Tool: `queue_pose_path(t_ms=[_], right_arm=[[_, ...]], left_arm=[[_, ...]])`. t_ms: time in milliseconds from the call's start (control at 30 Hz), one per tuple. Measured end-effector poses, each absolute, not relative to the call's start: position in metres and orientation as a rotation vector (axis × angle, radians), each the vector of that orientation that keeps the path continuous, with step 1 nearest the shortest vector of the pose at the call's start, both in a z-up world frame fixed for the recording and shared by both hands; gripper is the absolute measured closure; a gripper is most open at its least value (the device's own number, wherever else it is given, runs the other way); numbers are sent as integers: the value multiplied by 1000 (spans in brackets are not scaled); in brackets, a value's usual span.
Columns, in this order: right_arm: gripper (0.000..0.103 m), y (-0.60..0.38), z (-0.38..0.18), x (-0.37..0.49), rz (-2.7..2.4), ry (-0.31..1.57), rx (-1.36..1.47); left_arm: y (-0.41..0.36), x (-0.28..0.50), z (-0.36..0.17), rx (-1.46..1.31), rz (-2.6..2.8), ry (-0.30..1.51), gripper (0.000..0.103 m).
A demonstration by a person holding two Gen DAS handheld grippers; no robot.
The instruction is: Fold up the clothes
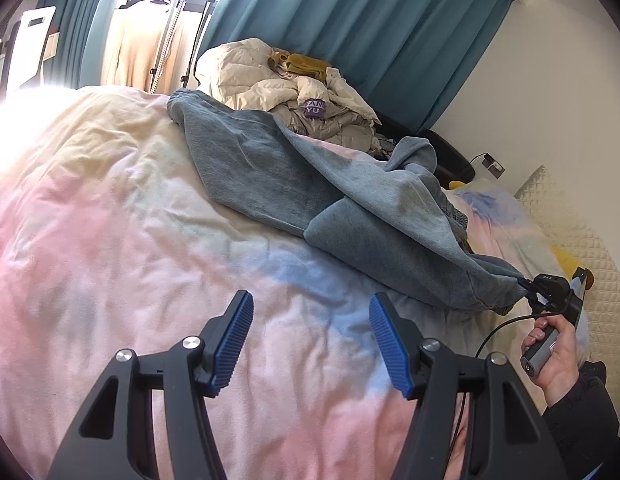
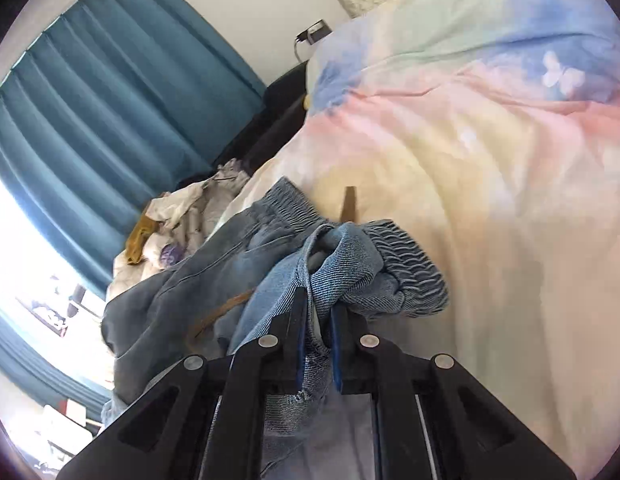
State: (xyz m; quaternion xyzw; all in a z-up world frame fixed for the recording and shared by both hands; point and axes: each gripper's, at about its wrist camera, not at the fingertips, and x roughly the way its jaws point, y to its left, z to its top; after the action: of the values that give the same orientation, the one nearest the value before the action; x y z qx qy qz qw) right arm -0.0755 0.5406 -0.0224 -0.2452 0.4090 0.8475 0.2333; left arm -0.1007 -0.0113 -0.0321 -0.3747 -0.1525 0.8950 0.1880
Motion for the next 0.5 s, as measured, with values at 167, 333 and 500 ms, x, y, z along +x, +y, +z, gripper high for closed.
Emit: queue_pose_path(t_ms=[167, 333, 500], right_arm=[[93, 572, -51, -73, 2181, 1187, -793], [74, 557, -37, -65, 2189, 1098, -826], [43, 523, -3, -51, 2292, 854, -725]], left_arm=[[-7, -100, -29, -1070, 2552, -360, 41], [-6, -95, -25, -1069, 2564, -316, 41], [-1, -91, -22, -1082, 2594, -245, 41]])
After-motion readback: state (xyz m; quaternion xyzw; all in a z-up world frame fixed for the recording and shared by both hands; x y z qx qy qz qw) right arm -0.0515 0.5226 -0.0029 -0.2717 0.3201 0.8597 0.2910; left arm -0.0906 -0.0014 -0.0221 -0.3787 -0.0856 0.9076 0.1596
